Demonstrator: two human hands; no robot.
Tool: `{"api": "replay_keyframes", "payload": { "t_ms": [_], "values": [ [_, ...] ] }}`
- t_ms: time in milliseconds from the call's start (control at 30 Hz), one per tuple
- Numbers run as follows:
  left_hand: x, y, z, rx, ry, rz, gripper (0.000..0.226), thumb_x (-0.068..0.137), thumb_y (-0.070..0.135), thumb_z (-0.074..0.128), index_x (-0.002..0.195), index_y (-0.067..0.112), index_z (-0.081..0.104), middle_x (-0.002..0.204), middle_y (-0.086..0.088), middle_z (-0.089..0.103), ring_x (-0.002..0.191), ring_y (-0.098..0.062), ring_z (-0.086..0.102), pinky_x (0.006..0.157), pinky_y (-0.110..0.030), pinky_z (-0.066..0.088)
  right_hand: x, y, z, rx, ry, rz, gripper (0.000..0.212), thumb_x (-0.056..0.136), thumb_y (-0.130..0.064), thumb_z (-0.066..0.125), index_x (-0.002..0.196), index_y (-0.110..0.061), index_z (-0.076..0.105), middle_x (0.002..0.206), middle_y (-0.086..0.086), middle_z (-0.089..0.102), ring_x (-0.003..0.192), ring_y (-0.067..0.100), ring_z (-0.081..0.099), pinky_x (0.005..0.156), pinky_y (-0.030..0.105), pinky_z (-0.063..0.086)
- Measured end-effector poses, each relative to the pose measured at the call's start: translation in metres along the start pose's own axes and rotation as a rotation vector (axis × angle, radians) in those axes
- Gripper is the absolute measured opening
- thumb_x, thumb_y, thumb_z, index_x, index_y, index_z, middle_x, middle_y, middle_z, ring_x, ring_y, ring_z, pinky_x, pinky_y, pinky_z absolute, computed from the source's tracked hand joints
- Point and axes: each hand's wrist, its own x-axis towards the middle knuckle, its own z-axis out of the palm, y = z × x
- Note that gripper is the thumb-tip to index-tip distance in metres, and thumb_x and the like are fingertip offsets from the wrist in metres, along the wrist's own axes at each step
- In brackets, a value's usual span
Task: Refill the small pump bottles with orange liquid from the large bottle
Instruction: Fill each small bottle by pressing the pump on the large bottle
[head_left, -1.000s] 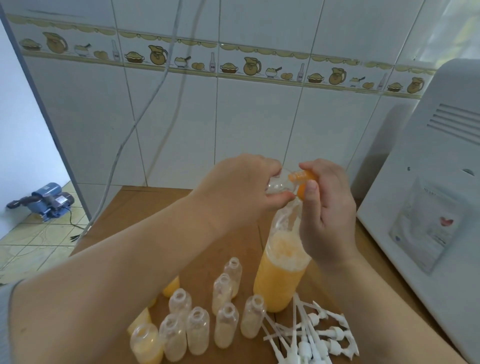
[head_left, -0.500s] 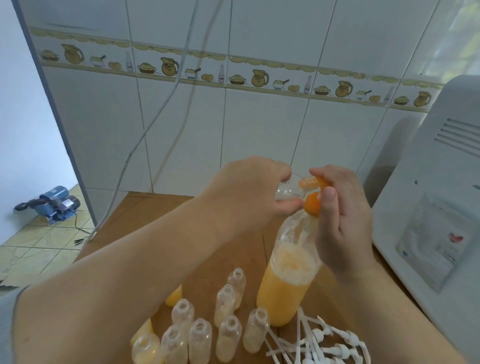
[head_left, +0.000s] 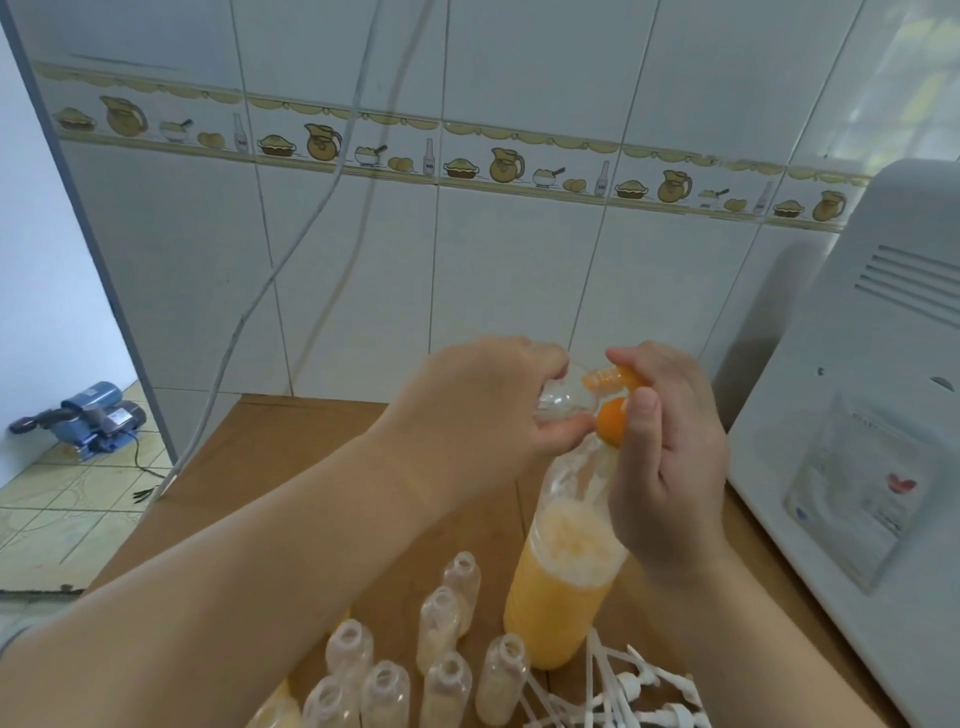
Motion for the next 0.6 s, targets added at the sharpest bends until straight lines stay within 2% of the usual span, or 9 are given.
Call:
{"api": "replay_keyframes", "payload": {
  "t_ms": [100,233,367,400,500,533,600],
  "values": [
    [-0.003,0.001,0.008,-0.011,-0.038,-0.029,0.035,0.084,0.055,0.049,0.087,0.021,0.056,0.073,0.009,0.053,0.062,-0.008,0.046,0.055,-0.016,0.031,-0.008,0.004,0.009,0.027,0.043,0.027,0.039,0.095,-0.018,0.029,0.105,-0.001,0.063,0.103,-0.004,0.056,0.105,-0.002,0.048,0.096,0.019,0.038],
    [0.001,-0.005,0.004,-0.009,-0.102,-0.045,0.037,0.082,0.057,0.049,0.085,0.021,0.054,0.073,0.007,0.055,0.063,-0.008,0.047,0.059,-0.023,0.036,-0.008,0.002,0.008,0.017,-0.014,0.016,0.039,0.095,-0.02,0.03,0.108,0.0,0.062,0.104,-0.001,0.058,0.104,0.004,0.05,0.096,0.025,0.042],
    [0.004,-0.004,-0.004,0.016,-0.052,-0.003,0.037,0.083,0.058,0.051,0.093,0.023,0.057,0.078,0.008,0.058,0.066,-0.007,0.049,0.061,-0.024,0.041,0.002,-0.003,0.0,0.03,0.005,0.009,0.042,0.097,-0.022,0.027,0.108,-0.002,0.062,0.104,-0.006,0.055,0.103,0.001,0.05,0.093,0.016,0.038],
    [0.003,-0.002,-0.003,0.004,-0.033,-0.001,0.038,0.083,0.058,0.051,0.095,0.022,0.058,0.078,0.008,0.058,0.066,-0.007,0.049,0.061,-0.023,0.041,0.002,-0.003,0.0,0.043,0.04,0.008,0.041,0.096,-0.02,0.027,0.107,-0.002,0.063,0.103,-0.005,0.056,0.103,0.003,0.05,0.093,0.017,0.039],
    [-0.003,0.001,0.007,-0.042,-0.024,-0.012,0.04,0.082,0.058,0.049,0.094,0.022,0.06,0.076,0.009,0.058,0.065,-0.008,0.051,0.059,-0.022,0.041,-0.007,0.0,0.005,0.05,0.085,0.006,0.039,0.095,-0.015,0.029,0.104,0.002,0.063,0.102,-0.002,0.057,0.104,0.007,0.052,0.096,0.034,0.044],
    [-0.003,0.001,0.009,-0.04,-0.036,-0.016,0.04,0.082,0.058,0.049,0.094,0.021,0.06,0.076,0.008,0.058,0.065,-0.008,0.051,0.06,-0.023,0.042,-0.011,0.002,0.008,0.041,0.08,0.013,0.039,0.095,-0.015,0.03,0.104,0.002,0.063,0.102,-0.002,0.057,0.104,0.008,0.052,0.096,0.035,0.044],
    [-0.002,-0.001,0.011,-0.024,-0.059,-0.028,0.04,0.083,0.057,0.051,0.096,0.02,0.059,0.077,0.007,0.059,0.067,-0.009,0.051,0.063,-0.025,0.043,-0.013,0.002,0.008,0.022,0.042,0.042,0.039,0.096,-0.018,0.031,0.106,0.0,0.063,0.102,-0.003,0.057,0.103,0.007,0.053,0.095,0.024,0.043]
  ]
}}
